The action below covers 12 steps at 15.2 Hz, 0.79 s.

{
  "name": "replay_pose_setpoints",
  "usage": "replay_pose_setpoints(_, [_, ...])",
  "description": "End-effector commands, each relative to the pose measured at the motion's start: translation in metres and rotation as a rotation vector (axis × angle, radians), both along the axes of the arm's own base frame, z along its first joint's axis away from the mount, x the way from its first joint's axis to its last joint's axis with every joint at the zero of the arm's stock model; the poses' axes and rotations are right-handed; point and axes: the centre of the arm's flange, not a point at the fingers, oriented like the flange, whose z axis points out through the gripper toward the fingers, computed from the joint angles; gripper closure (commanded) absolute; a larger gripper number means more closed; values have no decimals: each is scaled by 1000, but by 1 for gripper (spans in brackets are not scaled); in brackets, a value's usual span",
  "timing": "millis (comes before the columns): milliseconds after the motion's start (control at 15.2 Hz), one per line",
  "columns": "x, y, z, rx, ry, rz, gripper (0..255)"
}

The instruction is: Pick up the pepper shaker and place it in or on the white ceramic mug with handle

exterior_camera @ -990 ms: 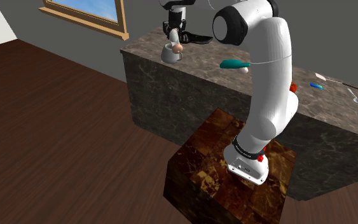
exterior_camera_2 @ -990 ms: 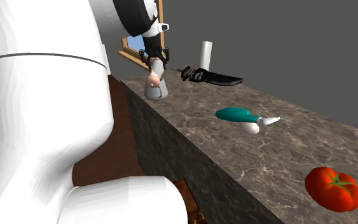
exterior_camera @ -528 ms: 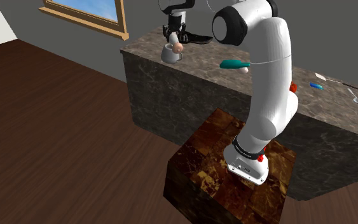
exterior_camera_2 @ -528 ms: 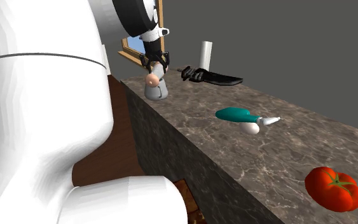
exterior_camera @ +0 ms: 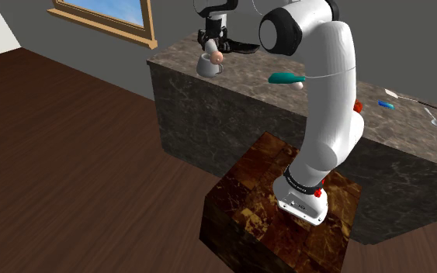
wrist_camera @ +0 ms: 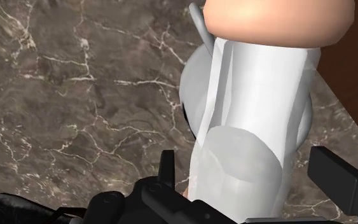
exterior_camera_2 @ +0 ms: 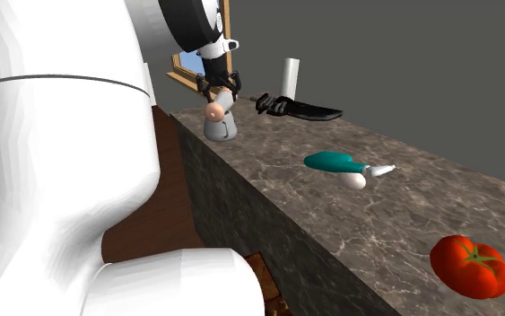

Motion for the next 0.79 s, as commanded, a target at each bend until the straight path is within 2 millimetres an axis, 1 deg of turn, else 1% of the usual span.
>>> replay_pose_setpoints(0, [0, 0, 0, 0, 0, 0, 0])
replay_pose_setpoints(198, [-4, 6, 39, 0, 0, 0, 0])
replay_pose_setpoints(264, [-5, 8, 49, 0, 0, 0, 0])
replay_pose_setpoints(726, [-5, 8, 49, 0, 0, 0, 0])
